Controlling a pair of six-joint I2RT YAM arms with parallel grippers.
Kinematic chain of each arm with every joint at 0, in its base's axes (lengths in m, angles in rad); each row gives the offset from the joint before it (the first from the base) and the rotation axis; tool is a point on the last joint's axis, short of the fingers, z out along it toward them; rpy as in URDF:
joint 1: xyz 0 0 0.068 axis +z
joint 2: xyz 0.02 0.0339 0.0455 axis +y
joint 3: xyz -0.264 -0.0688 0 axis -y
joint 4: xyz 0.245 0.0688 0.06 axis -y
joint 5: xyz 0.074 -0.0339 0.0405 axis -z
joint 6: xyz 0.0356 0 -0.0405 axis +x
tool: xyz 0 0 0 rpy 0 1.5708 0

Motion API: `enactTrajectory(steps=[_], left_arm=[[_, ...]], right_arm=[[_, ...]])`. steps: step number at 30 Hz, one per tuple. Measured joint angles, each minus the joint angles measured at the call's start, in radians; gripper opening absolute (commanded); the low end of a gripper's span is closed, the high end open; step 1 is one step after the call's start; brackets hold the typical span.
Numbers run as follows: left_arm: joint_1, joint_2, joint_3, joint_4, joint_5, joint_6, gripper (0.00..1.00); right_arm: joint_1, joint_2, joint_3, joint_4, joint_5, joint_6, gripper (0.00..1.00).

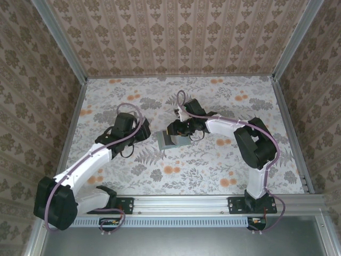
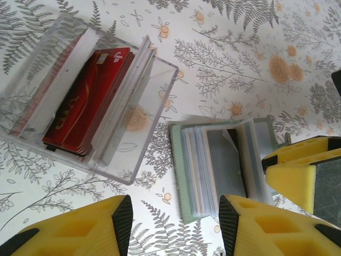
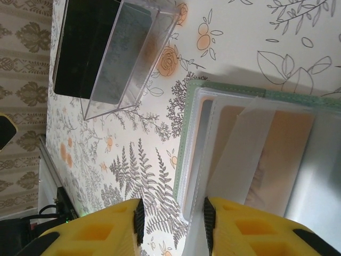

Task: Put the credit cards into the card holder

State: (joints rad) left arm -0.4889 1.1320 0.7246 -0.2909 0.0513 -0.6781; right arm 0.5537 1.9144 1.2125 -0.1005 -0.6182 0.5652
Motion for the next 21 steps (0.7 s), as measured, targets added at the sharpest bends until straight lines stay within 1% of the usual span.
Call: enactTrajectory(steps=[11, 14, 21], left_arm=[[0.021, -0.002, -0.021, -0.006, 0.005, 0.0, 0.5], [0.058, -0.002, -0.021, -0.015, 0.015, 0.002, 0.53], [0.182, -0.001, -0.024, -0.027, 0.059, 0.032, 0.55]], right_arm=[[0.031, 0.108, 0.114, -0.036, -0.001, -0.01, 0.39], [0.036, 0.118, 0.115, -0.058, 0.005, -0.016, 0.39], [0.035, 0.111, 0.156, -0.142, 0.028, -0.056, 0.4]])
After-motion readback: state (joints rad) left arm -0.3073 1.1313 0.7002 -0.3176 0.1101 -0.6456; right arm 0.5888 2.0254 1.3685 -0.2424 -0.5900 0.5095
